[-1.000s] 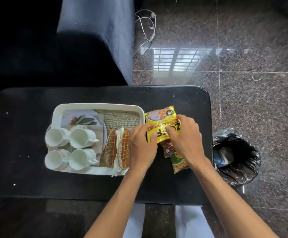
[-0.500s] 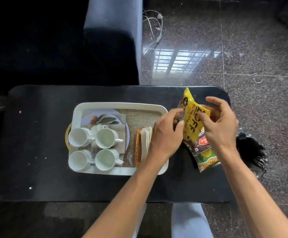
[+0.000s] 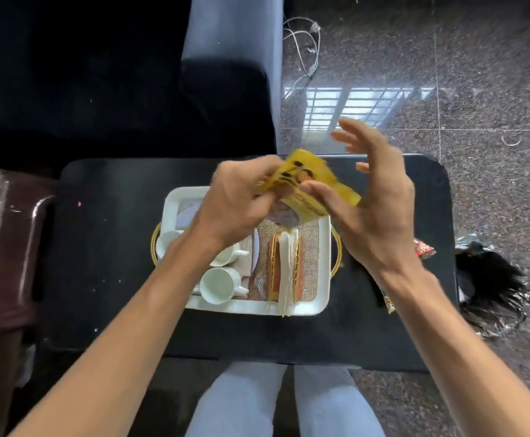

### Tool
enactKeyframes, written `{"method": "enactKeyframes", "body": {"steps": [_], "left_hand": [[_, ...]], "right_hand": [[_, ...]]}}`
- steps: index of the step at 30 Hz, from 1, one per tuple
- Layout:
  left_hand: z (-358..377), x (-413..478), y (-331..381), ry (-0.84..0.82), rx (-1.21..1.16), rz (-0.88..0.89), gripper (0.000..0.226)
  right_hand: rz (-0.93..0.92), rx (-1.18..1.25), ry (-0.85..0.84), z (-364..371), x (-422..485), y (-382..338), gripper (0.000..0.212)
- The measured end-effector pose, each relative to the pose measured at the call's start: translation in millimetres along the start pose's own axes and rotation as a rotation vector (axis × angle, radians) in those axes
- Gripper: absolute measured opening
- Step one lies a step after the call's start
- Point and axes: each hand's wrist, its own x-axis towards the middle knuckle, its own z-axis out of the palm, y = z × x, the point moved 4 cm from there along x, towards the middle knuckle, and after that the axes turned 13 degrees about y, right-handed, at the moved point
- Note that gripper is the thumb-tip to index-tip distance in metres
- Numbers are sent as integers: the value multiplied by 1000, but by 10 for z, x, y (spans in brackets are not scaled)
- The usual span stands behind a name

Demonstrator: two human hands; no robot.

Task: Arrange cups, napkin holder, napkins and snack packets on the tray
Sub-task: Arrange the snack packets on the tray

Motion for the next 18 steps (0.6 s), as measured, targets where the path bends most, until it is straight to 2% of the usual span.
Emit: {"method": "enactKeyframes", "body": {"steps": [2,3,4,7,9,11,18], "left_hand": [[-187,-101,-214,146,-54,-161,13],[-279,-152,-322,221,-116,-246,13],[-361,-201,-431,285,-187,-323,12],[-542,-313,-730,400,-291,-439,14],[-608,-355,-935,409,-282,-475,15],[-639,-380,-1184,393,-242,-507,15],[-664,-442,-2028,354,-215,-678,9]], "right_hand": [[164,31,99,86,-65,64,73],[257,38,85,171,-94,117,75],[353,47,3,297,-122,179,77],[589,179,-395,866,-240,269,75],[555,214,-505,1239,-267,265,58],[470,160,-532,1550,-285,276,40],[480,14,-478,2305,-530,379,31]]}}
